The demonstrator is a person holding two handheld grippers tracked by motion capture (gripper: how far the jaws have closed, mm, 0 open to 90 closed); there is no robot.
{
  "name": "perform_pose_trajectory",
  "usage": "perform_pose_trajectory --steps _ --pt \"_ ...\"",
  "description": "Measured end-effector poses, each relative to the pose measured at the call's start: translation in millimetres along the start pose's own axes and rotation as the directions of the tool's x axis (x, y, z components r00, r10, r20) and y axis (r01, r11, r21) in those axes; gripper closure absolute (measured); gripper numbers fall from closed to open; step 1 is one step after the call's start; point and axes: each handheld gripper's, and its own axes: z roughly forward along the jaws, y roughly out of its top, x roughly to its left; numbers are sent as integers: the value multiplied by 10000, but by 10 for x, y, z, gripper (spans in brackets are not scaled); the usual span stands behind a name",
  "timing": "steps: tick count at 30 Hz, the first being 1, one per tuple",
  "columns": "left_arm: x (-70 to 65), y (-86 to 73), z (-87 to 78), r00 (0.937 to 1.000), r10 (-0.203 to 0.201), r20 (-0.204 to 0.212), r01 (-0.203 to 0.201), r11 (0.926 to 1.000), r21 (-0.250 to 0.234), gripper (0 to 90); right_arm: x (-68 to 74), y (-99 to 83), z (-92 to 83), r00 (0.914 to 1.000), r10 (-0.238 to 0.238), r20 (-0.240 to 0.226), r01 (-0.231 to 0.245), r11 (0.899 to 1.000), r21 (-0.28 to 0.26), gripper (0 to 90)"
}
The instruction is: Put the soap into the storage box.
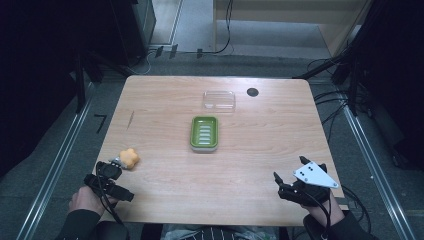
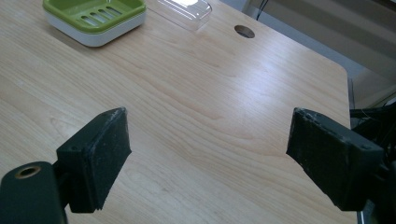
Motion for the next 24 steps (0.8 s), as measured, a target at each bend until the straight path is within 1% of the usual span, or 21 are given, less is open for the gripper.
perform_pose_trajectory --steps 5,10,12,13,15,16,17,19,20,23,24 --pt "-1 2 0 10000 11 -46 -11 10000 -4 0 1 1 1 10000 -26 11 26 10000 -12 137" --pt "-7 18 6 10000 35 24 -35 10000 21 0 -2 -2 1 10000 -6 -11 6 10000 -7 137" --pt "-17 31 0 10000 34 -52 -34 10000 25 0 -10 -8 6 10000 -20 -9 20 10000 -2 137" --pt "-22 40 0 10000 51 -46 -51 10000 26 0 -10 -12 5 10000 63 -14 -63 10000 7 137" --pt "-28 52 -1 9999 95 -42 -94 9999 77 0 -23 -19 4 10000 82 -15 -82 10000 4 137" --pt "-36 64 4 9999 99 -53 -99 9999 50 0 -26 -21 4 9999 101 -22 -101 9999 -5 137" --pt "-45 92 12 9997 221 -61 -221 9998 15 0 -28 -22 3 10000 86 -33 -86 10000 -10 137" --pt "-47 116 29 9997 247 -21 -247 9997 -51 0 -24 -20 1 10000 58 -40 -58 10000 17 137" --pt "-48 130 34 9997 222 49 -222 9997 -33 0 -22 -20 -1 10000 50 -32 -50 10000 -10 137" --pt "-45 174 43 9998 212 62 -211 9997 -139 0 -15 -13 1 9999 107 -36 -106 9999 46 137" --pt "-39 190 41 9998 179 -14 -179 9997 -159 0 -9 -11 2 10000 11 -51 -11 10000 20 137"
